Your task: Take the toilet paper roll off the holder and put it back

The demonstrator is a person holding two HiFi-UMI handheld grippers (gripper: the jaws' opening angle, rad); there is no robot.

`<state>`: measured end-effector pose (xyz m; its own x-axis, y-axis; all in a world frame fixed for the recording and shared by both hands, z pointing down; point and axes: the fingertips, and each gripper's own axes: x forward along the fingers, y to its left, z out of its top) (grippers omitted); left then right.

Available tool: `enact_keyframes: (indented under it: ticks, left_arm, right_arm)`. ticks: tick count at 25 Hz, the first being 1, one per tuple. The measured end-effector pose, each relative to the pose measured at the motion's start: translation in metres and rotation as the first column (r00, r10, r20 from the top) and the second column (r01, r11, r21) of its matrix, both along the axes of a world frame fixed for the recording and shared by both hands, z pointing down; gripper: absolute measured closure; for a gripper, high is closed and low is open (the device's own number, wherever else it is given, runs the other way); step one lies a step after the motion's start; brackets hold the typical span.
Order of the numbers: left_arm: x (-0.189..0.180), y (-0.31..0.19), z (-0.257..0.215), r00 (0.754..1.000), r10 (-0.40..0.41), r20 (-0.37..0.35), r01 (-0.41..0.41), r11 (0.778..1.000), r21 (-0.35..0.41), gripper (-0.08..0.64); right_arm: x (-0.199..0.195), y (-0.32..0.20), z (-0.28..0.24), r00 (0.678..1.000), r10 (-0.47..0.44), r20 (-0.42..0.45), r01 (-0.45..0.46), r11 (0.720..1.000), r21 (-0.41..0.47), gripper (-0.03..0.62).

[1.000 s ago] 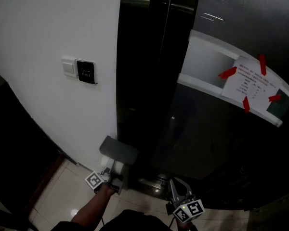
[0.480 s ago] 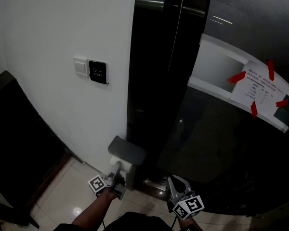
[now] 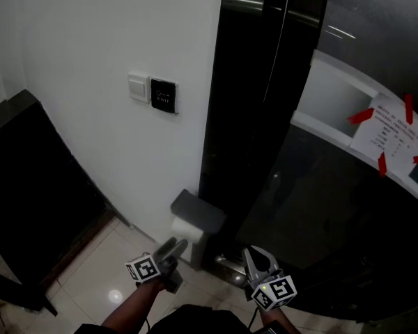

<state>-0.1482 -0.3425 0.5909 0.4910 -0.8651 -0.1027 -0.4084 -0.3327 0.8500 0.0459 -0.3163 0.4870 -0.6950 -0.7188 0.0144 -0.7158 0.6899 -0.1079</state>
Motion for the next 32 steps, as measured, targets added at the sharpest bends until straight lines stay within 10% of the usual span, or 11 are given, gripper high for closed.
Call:
enact_keyframes:
  ticks: [5,10,13,20,32]
  left_arm:
    - [0.005,0.013,-0.029,0.944,-0.026,0.329,-0.012,0.994,0.112,0.108]
    - [-0.012,0.027,-0.052,0.757,-0.181,0.628,0.054,0.975,0.216,0.262]
    - [-0.025,0.033,-0.066,0.706,-0.246,0.665,0.092,0.962,0.258,0.325]
    - [-0.022,0.063,-0.091,0.642,-0.301,0.706,0.045,0.933,0.357,0.557]
    - [-0.013,0.082,-0.11,0.63,-0.36,0.688,0.103,0.917,0.386,0.558]
  right_arm:
    - [-0.014,-0.001,-0.001,0.999,-0.043,-0.013,0.043,0.999,0.004,0.578]
    - [-0.016,0.007,-0.003,0.998,-0.057,-0.007,0.057,0.998,0.007,0.578]
    - [-0.009,0.011,-0.002,0.999,-0.041,-0.003,0.041,0.999,0.005,0.578]
    - [0.012,0.03,0.001,1.0,0.006,0.024,-0.006,1.0,-0.003,0.578]
    - [0.04,0.049,0.002,0.997,0.042,0.058,-0.041,0.999,-0.014,0.578]
